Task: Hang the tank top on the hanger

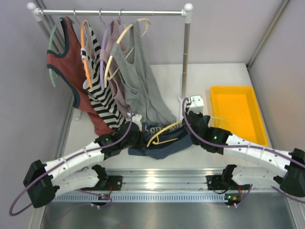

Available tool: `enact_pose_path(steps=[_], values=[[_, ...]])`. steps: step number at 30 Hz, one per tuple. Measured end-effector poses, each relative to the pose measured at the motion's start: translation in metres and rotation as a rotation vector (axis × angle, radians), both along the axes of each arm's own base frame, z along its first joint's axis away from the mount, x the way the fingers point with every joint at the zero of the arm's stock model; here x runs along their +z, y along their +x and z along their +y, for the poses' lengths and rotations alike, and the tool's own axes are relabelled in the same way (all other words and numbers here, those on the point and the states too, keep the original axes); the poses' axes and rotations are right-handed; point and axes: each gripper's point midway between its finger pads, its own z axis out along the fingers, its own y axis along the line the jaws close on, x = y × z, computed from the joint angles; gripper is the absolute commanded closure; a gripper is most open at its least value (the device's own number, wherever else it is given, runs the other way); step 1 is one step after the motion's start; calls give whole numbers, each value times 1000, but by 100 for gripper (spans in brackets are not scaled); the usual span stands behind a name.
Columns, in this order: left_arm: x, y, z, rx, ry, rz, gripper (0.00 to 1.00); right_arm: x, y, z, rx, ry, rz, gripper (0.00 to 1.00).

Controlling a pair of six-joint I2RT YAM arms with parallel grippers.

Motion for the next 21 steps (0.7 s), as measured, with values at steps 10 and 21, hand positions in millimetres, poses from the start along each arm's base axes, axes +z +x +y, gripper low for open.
enact_pose_path(steps=[10, 21], values=[[5, -5, 3, -8, -11, 1, 100, -2, 2, -3, -20, 2, 3, 100], [29, -7, -2, -34, -38, -8, 100, -4, 1, -5, -27, -7, 6, 100]])
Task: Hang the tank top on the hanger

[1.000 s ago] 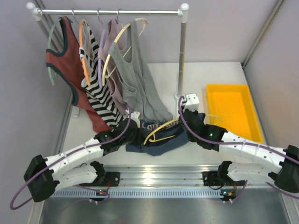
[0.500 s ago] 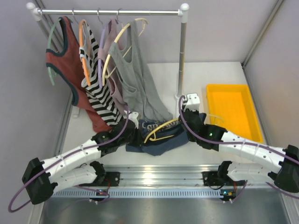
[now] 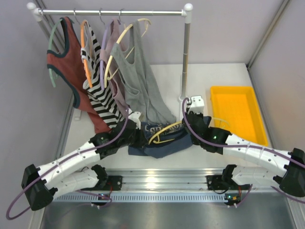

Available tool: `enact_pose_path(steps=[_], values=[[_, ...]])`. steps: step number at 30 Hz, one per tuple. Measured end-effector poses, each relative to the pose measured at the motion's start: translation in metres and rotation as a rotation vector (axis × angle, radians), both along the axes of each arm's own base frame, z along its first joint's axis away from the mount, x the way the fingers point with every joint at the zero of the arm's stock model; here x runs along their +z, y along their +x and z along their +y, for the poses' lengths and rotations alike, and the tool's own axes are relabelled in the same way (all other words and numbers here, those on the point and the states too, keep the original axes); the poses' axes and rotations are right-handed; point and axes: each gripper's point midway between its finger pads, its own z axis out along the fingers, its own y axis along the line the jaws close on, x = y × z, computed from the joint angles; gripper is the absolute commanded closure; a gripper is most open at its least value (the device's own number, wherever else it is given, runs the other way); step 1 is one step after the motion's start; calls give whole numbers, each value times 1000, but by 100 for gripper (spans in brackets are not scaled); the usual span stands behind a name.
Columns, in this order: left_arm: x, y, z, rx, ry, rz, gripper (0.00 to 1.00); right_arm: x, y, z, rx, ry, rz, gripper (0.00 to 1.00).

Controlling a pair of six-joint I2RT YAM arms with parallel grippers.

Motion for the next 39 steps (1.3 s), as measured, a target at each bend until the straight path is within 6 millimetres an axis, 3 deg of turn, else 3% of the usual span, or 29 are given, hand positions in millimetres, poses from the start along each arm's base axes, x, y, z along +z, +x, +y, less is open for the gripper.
enact_pose_path(steps=[10, 16, 26, 32, 34, 36, 38, 39], values=[[55, 17, -19, -39, -33, -81, 100, 1, -3, 1, 6, -14, -1, 100], [89, 32, -34, -76, -25, -132, 100, 18, -2, 14, 18, 10, -25, 100], [122, 55, -59, -108, -12, -179, 100, 52, -1, 32, 40, 57, -71, 100], [137, 65, -66, -116, -8, -214, 100, 57, -4, 38, 58, 68, -76, 100], [142, 67, -68, -124, -9, -226, 82, 57, -5, 39, 63, 68, -77, 100], [148, 69, -71, -136, -8, -244, 54, 57, -6, 40, 66, 67, -76, 100], [151, 71, -73, -148, -3, -260, 42, 57, -6, 40, 68, 67, -75, 100], [152, 71, -73, -154, 1, -267, 28, 58, -7, 40, 72, 68, -74, 100]])
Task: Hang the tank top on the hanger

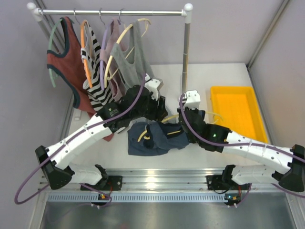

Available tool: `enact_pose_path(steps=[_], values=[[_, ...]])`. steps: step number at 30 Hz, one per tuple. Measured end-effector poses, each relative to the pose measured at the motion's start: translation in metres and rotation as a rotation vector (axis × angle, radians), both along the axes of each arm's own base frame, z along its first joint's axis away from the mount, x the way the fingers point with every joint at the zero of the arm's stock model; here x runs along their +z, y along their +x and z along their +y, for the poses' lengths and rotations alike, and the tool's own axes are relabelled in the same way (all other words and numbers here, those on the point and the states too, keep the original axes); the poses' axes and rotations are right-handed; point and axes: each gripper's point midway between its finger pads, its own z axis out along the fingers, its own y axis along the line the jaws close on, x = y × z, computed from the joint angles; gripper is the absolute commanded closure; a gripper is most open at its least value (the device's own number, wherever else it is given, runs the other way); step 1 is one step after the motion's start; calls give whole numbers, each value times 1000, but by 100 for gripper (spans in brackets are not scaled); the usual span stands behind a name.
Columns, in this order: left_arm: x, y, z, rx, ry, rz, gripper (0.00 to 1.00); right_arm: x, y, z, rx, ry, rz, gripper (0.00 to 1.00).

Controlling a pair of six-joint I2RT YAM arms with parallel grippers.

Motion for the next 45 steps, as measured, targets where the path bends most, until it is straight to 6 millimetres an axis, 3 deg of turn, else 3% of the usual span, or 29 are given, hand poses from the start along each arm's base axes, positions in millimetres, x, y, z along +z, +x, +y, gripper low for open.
enact_pose_path(steps=[6, 11, 18, 24, 30, 33, 45], values=[[4, -1, 2, -66, 37, -65, 25, 12, -6, -3, 29, 41, -8, 100], [26, -7, 16, -121, 20, -149, 24, 17, -12, -4, 68, 65, -1, 100], [47, -50, 47, -245, -77, -233, 21, 21, -19, -7, 101, 79, 9, 100], [23, -80, 41, -394, -106, -165, 21, 17, -22, -7, 117, 65, 25, 100], [-18, -85, 29, -456, -65, -41, 23, 15, -23, -6, 128, 59, 34, 100], [-29, -85, 25, -471, -57, -11, 23, 14, -24, -7, 130, 49, 41, 100], [-37, -86, 11, -514, -111, -4, 31, 32, -24, -7, 136, 72, 28, 100]])
